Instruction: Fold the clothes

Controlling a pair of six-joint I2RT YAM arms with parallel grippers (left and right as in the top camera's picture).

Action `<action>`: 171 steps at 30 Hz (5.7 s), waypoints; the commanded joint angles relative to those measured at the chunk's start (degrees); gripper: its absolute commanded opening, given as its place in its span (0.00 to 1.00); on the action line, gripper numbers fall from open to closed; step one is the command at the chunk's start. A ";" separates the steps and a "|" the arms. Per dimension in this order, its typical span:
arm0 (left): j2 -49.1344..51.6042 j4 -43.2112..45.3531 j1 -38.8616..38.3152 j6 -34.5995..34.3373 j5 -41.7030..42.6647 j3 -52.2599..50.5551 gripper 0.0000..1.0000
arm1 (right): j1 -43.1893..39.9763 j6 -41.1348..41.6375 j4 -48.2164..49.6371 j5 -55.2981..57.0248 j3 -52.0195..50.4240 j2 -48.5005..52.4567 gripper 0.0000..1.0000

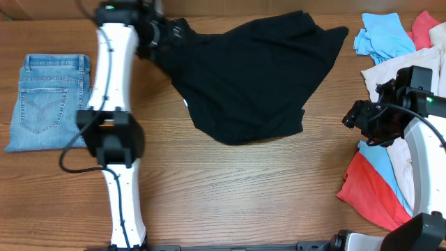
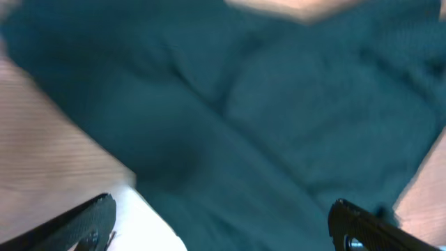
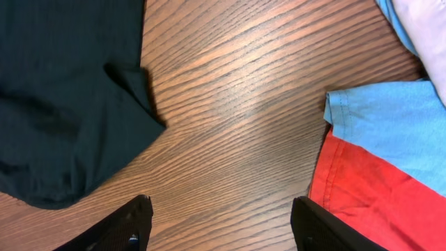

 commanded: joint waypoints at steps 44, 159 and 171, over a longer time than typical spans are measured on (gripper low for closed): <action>-0.72 -6.47 -43.36 10.05 -28.13 -24.55 0.15 | -3.50 2.89 -0.37 6.36 1.42 -1.31 0.68; -50.38 3.28 -12.94 -3.48 -35.85 -71.32 0.17 | 9.75 -4.37 -11.58 2.08 7.54 22.05 0.50; -50.38 2.64 -12.94 -3.48 -35.67 -71.32 0.18 | 9.75 -3.08 -1.70 1.88 -5.09 22.05 0.50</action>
